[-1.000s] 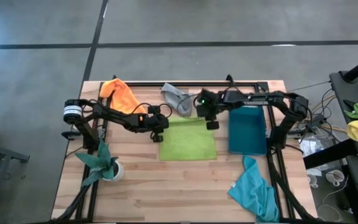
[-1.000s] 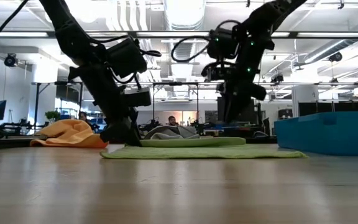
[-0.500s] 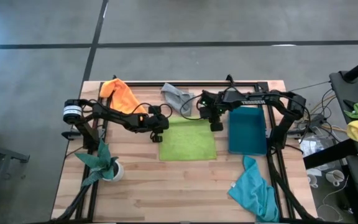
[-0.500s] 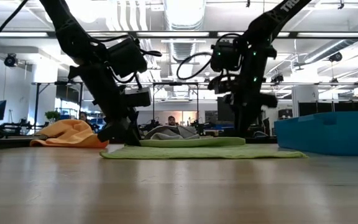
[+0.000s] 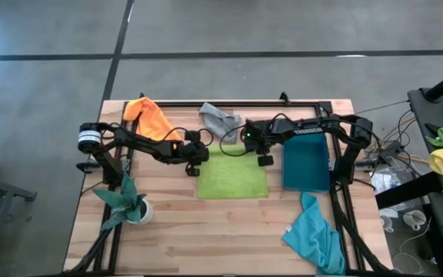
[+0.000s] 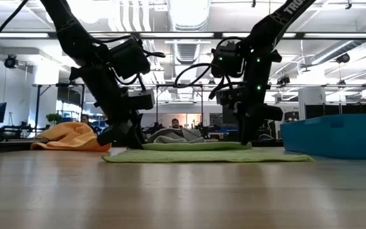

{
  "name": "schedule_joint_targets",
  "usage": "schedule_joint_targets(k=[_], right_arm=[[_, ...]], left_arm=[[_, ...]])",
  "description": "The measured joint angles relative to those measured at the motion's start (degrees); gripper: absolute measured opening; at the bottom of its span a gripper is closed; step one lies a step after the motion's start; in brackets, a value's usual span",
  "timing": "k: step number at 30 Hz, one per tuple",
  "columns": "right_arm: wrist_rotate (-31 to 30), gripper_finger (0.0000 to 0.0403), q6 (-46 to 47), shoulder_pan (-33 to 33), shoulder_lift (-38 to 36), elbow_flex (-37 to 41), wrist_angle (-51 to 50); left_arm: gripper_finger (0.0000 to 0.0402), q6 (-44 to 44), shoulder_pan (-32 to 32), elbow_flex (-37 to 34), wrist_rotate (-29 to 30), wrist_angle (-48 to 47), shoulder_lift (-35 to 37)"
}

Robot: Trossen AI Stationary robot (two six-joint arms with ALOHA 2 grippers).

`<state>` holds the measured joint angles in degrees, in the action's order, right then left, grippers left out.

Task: Roll microfiber towels into tight, uniform cylinder then place into a basket
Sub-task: Roll the green towel

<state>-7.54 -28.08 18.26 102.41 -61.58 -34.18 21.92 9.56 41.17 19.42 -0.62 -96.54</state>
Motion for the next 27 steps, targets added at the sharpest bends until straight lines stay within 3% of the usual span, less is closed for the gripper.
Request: schedule_joint_targets(k=[5,8,27], right_arm=[[0.0,0.0014,0.0,-0.3,0.0,0.0,-0.3],[1.7,0.0012,0.1,-0.5,0.0,0.3,-0.1],[1.8,0.0088,2.8,-0.5,2.3,1.3,3.7]], left_arm=[[0.0098,0.1,0.0,0.1,-0.1,-0.9,0.1],[0.0098,0.0,0.0,0.1,-0.5,-1.2,0.3],[0.0103,-2.0,0.2,-0.1,-4.9,-3.9,3.3]])
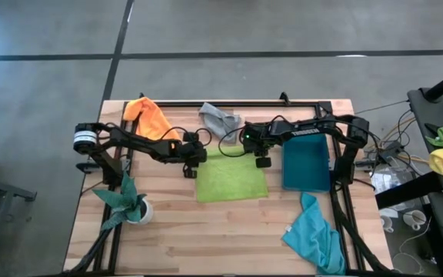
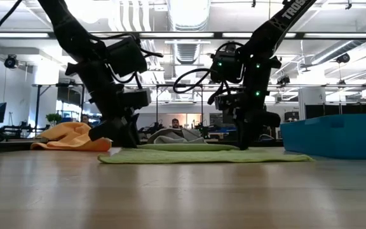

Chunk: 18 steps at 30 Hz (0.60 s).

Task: Roll microfiber towels into tight, uniform cylinder then place into a basket
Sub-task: Roll the green towel

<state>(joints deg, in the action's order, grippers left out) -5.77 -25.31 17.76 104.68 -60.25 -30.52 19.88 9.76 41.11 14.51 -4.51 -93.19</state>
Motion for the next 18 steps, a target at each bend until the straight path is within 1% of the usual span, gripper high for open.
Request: schedule_joint_targets(k=[3,7,9,12,15,18], right_arm=[[0.0,0.0089,0.0,0.0,0.0,0.0,0.0],[0.0,0.0089,0.1,0.0,0.0,0.0,0.0],[0.1,0.0089,0.2,0.0,0.0,0.0,0.0],[0.1,0.0089,0.3,0.0,0.0,0.0,0.0],[0.2,0.0089,0.9,0.0,0.0,0.0,-0.1],[0.1,0.0089,1.3,0.0,0.0,0.0,-0.1]], left_arm=[[0.0126,-0.1,0.2,0.1,-1.7,-0.2,0.7],[0.0178,-0.2,0.6,0.2,-2.2,-1.4,1.2],[0.0206,-0.3,0.7,1.0,-2.5,-4.6,1.6],[0.0236,-0.2,0.7,2.5,-2.6,-11.3,3.3],[0.0248,-0.3,1.1,3.4,-3.6,-13.2,6.4],[0.0249,-4.0,2.1,3.5,-4.1,-12.2,8.8]])
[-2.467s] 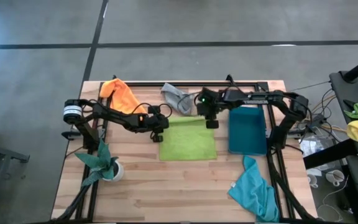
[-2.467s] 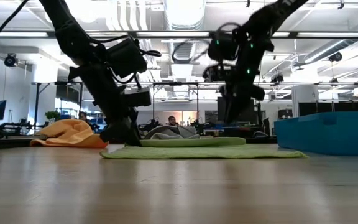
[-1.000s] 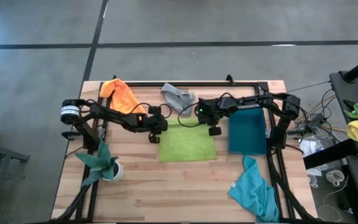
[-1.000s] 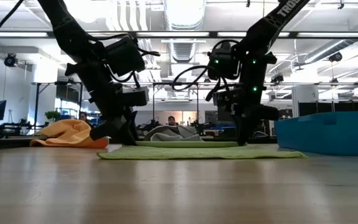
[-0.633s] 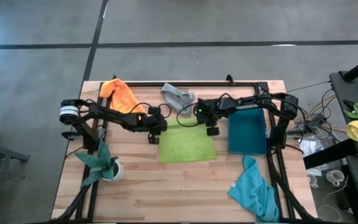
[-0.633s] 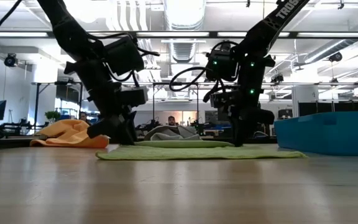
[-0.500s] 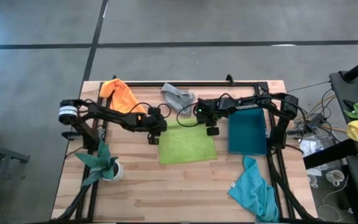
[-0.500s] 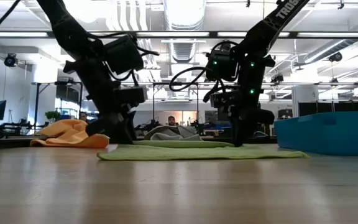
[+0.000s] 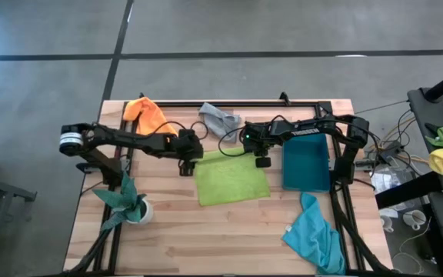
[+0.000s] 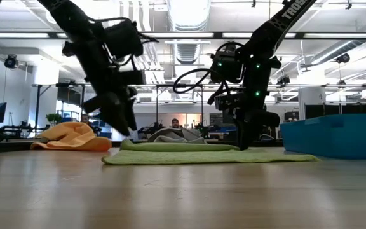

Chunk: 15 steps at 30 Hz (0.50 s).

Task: Roll microfiber towels into tight, uniform cylinder then place into a basket
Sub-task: Roll the green towel

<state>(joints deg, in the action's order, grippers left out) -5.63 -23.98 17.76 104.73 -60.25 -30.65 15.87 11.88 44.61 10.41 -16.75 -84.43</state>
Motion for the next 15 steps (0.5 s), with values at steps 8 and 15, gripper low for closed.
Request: schedule_joint_targets(k=[8,15], right_arm=[[0.0,0.0089,-0.5,0.0,0.0,0.0,0.0],[0.0,0.0089,-0.5,0.0,0.0,0.0,0.0]], left_arm=[[0.0249,-8.0,3.5,-1.0,0.0,2.6,-3.3],[0.0248,-6.6,3.5,-2.0,0.0,3.3,-7.5]])
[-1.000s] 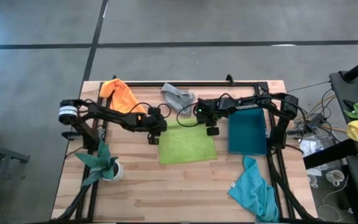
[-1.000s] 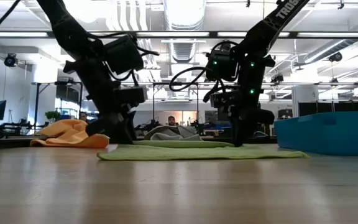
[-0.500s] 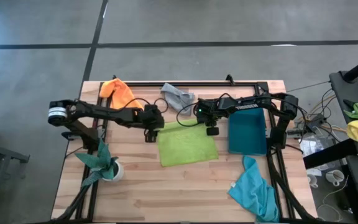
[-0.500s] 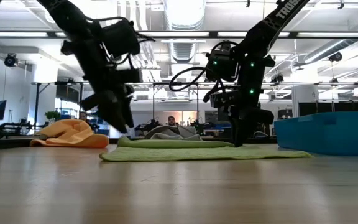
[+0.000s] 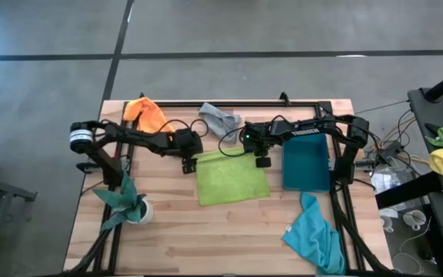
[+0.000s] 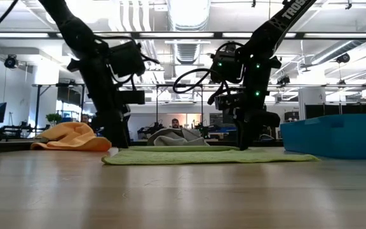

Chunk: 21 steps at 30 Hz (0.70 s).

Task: Roll microfiber towels into tight, uniform cylinder then place into a basket
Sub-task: Roll the green towel

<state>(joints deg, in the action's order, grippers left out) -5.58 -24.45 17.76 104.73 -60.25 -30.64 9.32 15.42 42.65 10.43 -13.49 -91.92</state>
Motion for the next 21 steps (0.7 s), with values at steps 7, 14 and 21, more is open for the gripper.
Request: schedule_joint_targets(k=[7,14,21], right_arm=[[0.5,0.0089,-0.5,0.0,-0.3,-1.7,-2.0],[4.8,0.0105,-2.6,0.7,-1.1,-6.4,-6.5],[11.1,0.0156,0.7,4.7,-0.8,-8.7,-5.8]], left_arm=[[0.0248,0.5,0.0,-0.2,0.0,-0.1,0.9],[0.0248,0.5,0.1,-0.3,0.0,-0.2,0.9],[0.0248,0.5,0.0,-0.6,0.1,-0.2,1.0]])
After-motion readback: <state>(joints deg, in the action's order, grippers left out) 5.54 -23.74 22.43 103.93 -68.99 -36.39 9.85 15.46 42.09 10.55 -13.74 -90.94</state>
